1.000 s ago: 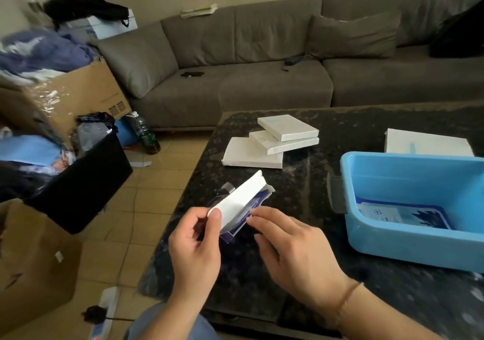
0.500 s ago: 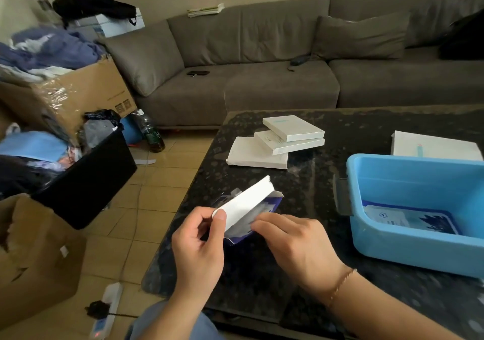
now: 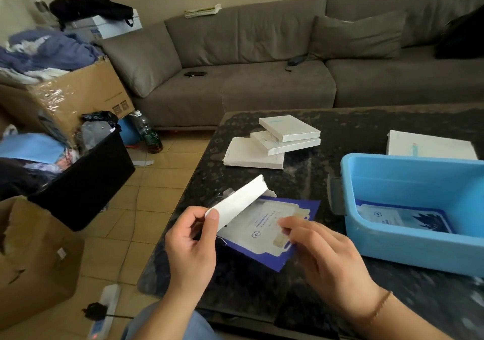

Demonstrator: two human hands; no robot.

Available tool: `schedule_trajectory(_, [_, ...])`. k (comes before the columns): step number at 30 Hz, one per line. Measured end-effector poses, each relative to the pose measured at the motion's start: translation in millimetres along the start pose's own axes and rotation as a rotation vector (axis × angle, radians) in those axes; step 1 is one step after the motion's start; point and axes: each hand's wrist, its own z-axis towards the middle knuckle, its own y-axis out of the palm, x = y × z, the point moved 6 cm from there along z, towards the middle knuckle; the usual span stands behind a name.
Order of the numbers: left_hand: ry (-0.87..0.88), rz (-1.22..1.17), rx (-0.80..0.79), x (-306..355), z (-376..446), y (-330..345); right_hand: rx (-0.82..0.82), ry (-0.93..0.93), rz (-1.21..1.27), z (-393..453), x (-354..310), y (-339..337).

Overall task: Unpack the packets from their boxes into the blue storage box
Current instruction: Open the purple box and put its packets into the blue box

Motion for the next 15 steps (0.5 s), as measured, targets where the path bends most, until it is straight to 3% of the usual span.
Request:
schedule_trajectory(5, [0.017,-0.023,-0.039,-0.3,-1.9,4.0,0.155,0.065,0.048,-14.1,1.2,-29.3])
schedule_trajectory(10, [0.038,-0.074,-0.193,1.2,-7.7,13.7,0.384,0.124,0.09,-35.8,3.4,-61.5])
schedule_trajectory(13, [0.095,-0.006,-0.347,-3.1,-15.3,22.9,0.431,0.163,0.101,-41.0,2.2,-78.4])
schedule_trajectory(15, [0.165,0.131,-0.457,-8.6,-23.0,32.1,0.373,0.199,0.113,-46.1,4.3,-90.7])
